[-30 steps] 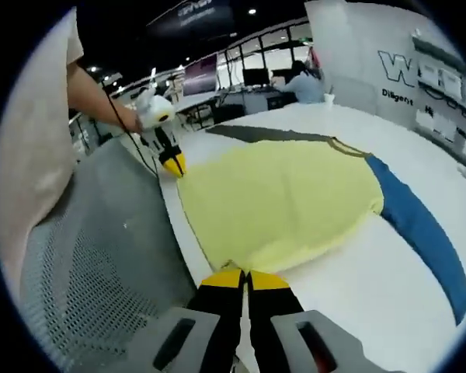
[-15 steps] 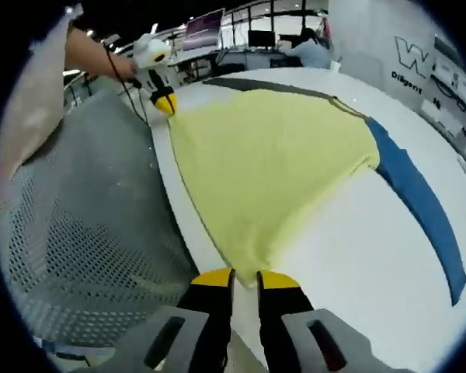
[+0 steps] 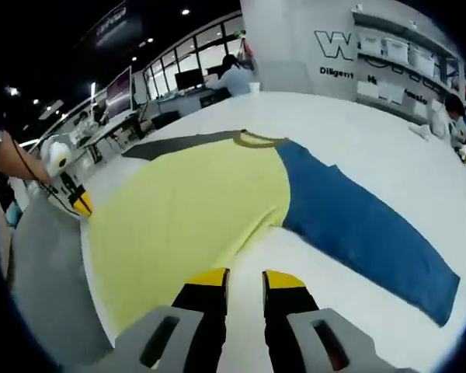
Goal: Fold the garment on the visible template until the final outline fits inside the template.
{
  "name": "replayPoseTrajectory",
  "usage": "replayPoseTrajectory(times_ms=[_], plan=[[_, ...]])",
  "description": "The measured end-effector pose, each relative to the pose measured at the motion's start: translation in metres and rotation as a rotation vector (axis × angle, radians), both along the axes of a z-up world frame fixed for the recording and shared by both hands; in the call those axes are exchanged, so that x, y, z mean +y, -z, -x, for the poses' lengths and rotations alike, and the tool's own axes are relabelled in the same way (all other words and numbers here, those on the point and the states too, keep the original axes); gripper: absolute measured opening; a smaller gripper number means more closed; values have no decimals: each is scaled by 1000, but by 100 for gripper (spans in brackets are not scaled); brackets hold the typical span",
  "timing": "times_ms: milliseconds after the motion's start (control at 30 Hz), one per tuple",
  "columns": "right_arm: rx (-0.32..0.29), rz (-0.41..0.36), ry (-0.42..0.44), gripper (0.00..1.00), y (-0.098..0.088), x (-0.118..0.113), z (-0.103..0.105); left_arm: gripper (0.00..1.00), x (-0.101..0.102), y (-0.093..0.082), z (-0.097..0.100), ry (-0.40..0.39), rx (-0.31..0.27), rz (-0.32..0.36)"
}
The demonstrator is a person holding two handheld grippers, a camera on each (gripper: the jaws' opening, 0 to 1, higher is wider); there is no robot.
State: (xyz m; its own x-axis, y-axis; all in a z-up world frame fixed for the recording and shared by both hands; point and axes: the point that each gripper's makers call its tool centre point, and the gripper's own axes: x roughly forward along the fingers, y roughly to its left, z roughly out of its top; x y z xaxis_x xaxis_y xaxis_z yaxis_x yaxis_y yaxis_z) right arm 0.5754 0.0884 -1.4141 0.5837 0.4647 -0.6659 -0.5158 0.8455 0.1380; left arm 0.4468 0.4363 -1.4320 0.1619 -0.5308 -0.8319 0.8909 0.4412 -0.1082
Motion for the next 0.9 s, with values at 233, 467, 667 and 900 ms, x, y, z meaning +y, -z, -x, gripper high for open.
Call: replayPoseTrajectory(times_ms=[233,467,667,900], plan=[[-12,56,117,9,10,-22,-49,3,0,2,1,-7,8,0],[32,132,124,10,28,-31,-68,3,-1,4,1,-4,14,-4],[4,223,90,0,32,-44,-77,3,0,5,1,-17,23,-5],[-56,235,64,0,32,-64,-94,2,10,11,4,-36,31,-24]])
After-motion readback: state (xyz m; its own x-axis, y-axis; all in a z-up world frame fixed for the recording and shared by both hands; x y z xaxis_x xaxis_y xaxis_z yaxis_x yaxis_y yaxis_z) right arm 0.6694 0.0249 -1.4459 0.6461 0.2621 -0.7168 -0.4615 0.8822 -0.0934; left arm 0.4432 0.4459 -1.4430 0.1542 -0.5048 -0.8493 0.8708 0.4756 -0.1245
